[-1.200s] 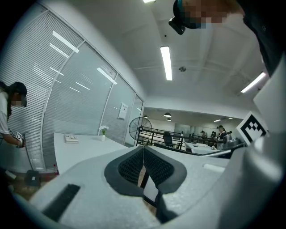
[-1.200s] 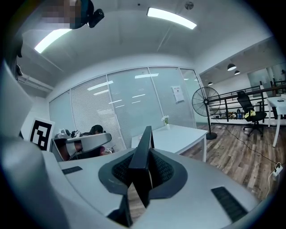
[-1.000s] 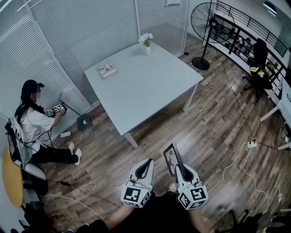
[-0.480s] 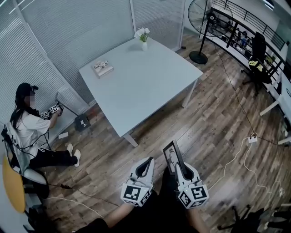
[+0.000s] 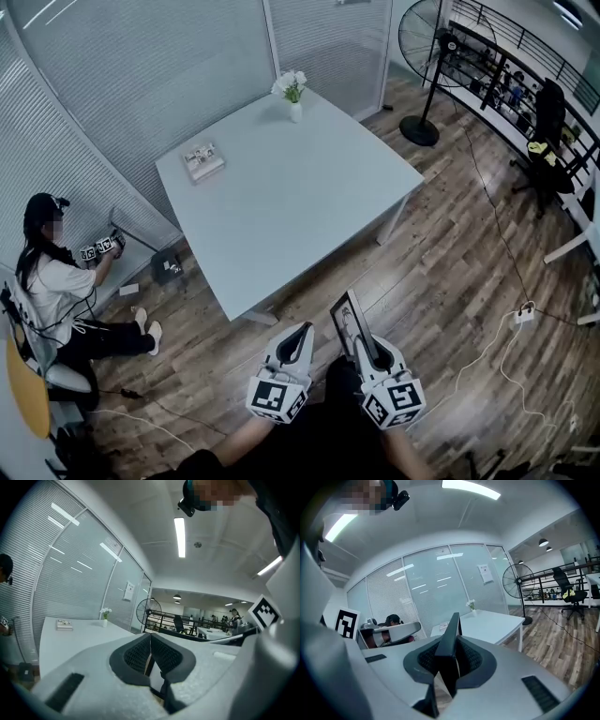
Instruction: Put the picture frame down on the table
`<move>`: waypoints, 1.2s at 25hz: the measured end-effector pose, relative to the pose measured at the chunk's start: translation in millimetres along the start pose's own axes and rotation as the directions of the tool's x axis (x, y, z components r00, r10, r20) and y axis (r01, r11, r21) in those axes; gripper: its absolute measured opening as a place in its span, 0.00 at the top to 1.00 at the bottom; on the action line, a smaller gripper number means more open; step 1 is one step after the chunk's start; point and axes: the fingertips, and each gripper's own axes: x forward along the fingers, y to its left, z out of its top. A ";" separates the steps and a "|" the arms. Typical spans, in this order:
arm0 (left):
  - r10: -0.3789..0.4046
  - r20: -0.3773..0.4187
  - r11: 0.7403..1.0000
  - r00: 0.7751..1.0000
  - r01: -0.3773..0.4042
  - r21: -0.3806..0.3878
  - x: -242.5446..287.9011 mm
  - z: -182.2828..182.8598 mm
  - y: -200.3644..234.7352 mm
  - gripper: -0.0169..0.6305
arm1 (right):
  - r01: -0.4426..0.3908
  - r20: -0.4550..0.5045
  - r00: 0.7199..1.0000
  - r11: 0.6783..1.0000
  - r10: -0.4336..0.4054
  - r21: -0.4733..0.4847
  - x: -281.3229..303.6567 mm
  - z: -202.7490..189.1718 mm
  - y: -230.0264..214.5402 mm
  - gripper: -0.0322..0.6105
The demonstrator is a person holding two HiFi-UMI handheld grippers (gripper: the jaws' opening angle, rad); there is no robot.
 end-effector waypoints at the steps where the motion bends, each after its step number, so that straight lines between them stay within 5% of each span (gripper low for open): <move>1: 0.009 0.003 1.000 1.000 -0.009 -0.002 18.3 2.7 0.1 0.95 | -0.009 -0.004 1.000 1.000 0.009 -0.001 9.3 8.0 -14.1 0.86; 15: 0.104 0.014 0.994 0.994 -0.104 -0.024 172.2 26.4 -5.7 0.95 | -0.089 -0.032 0.996 0.996 0.088 -0.026 104.4 86.3 -157.1 0.86; 30: 0.127 0.019 0.991 0.992 -0.126 -0.049 318.7 48.3 107.7 0.95 | -0.123 -0.080 0.989 0.992 0.121 -0.018 275.5 134.1 -213.5 0.86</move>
